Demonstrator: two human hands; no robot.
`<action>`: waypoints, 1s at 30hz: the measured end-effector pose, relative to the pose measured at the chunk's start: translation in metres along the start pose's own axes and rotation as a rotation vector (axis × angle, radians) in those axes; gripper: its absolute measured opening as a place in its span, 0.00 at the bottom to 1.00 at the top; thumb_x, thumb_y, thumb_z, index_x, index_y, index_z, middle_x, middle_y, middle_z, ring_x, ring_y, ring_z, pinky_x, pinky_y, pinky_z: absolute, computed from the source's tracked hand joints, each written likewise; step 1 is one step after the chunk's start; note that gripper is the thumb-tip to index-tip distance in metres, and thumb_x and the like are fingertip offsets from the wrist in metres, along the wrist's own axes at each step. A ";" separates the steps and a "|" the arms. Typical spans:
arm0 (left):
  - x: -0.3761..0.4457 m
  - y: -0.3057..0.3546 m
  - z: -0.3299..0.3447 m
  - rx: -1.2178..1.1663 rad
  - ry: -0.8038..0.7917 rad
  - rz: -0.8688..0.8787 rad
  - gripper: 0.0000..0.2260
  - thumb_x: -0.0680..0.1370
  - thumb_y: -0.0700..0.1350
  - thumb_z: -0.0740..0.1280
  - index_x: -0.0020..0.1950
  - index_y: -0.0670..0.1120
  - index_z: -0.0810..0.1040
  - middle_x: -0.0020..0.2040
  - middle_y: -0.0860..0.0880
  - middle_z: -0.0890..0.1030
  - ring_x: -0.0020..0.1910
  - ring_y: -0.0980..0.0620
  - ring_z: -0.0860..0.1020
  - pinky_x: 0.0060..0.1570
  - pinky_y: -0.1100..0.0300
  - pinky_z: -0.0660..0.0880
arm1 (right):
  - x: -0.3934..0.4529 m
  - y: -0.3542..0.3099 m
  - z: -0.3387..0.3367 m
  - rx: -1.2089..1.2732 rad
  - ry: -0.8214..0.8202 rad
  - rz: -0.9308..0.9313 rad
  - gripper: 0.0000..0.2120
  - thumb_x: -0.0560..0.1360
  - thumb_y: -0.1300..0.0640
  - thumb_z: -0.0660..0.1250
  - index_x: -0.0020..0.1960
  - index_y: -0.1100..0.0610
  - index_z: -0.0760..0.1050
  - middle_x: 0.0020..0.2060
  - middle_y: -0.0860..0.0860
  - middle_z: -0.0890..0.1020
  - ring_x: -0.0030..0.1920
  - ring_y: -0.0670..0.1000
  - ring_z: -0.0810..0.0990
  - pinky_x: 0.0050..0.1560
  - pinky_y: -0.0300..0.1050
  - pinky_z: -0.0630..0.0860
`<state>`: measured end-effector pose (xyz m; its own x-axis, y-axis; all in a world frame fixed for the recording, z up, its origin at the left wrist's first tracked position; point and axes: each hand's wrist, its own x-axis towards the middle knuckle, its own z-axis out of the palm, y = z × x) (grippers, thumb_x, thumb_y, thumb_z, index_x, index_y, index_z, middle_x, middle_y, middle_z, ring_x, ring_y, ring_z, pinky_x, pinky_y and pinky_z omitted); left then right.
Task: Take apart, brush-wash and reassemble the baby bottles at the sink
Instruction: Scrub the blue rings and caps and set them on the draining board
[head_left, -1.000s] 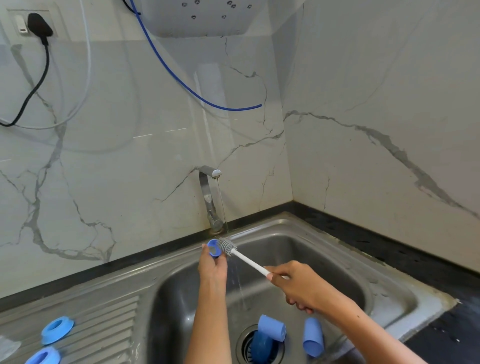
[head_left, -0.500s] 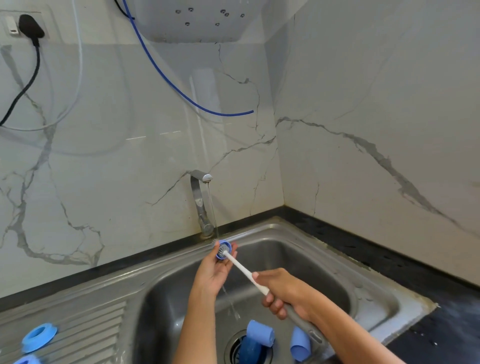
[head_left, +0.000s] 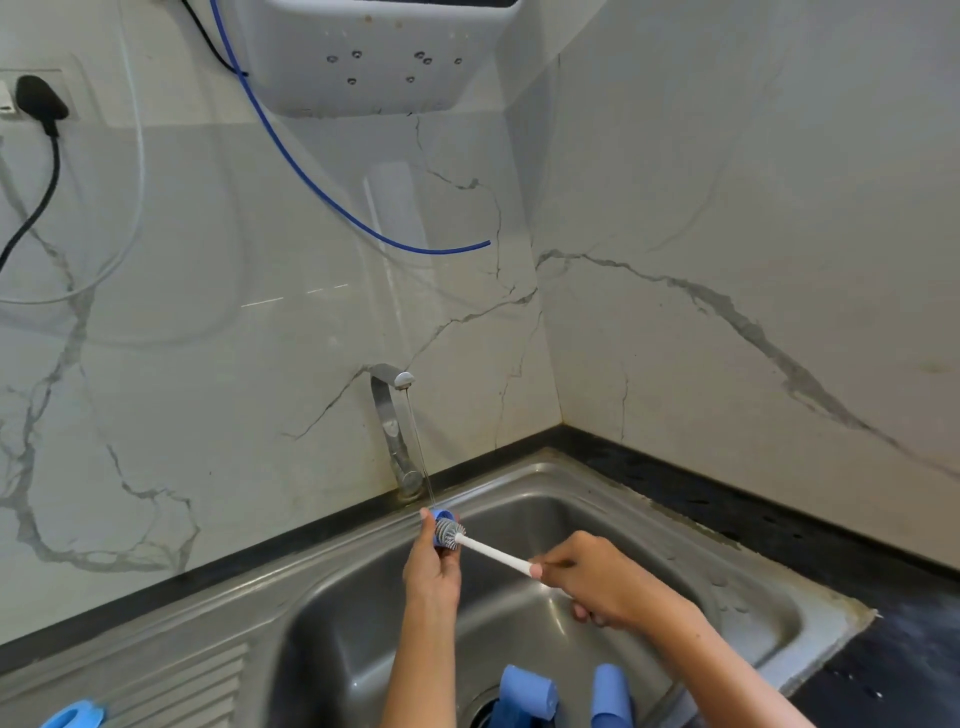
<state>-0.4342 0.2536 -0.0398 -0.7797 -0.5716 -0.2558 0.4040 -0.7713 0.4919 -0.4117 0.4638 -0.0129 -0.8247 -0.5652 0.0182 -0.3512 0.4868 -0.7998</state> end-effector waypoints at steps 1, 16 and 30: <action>0.002 0.003 -0.002 -0.036 -0.007 0.005 0.19 0.79 0.43 0.65 0.67 0.36 0.69 0.45 0.42 0.76 0.43 0.49 0.77 0.57 0.52 0.74 | -0.002 -0.001 -0.003 0.090 -0.038 0.055 0.09 0.81 0.48 0.60 0.48 0.48 0.78 0.27 0.51 0.72 0.21 0.46 0.65 0.22 0.36 0.64; -0.021 0.011 0.007 0.364 -0.039 0.119 0.19 0.75 0.42 0.70 0.64 0.40 0.75 0.57 0.44 0.79 0.55 0.49 0.76 0.53 0.59 0.71 | 0.010 0.013 0.007 -0.265 0.190 0.073 0.15 0.81 0.49 0.56 0.56 0.54 0.78 0.40 0.50 0.78 0.39 0.51 0.76 0.39 0.44 0.71; -0.126 0.091 -0.074 1.092 -0.147 0.488 0.19 0.64 0.31 0.77 0.50 0.44 0.77 0.47 0.41 0.82 0.41 0.52 0.79 0.39 0.70 0.75 | -0.005 -0.046 0.060 -0.366 0.027 0.051 0.12 0.80 0.56 0.56 0.54 0.58 0.77 0.37 0.53 0.78 0.32 0.52 0.75 0.34 0.42 0.71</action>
<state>-0.2638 0.2340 -0.0247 -0.7331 -0.6448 0.2161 0.1095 0.2018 0.9733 -0.3652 0.4043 -0.0117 -0.8547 -0.5192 0.0035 -0.4412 0.7226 -0.5322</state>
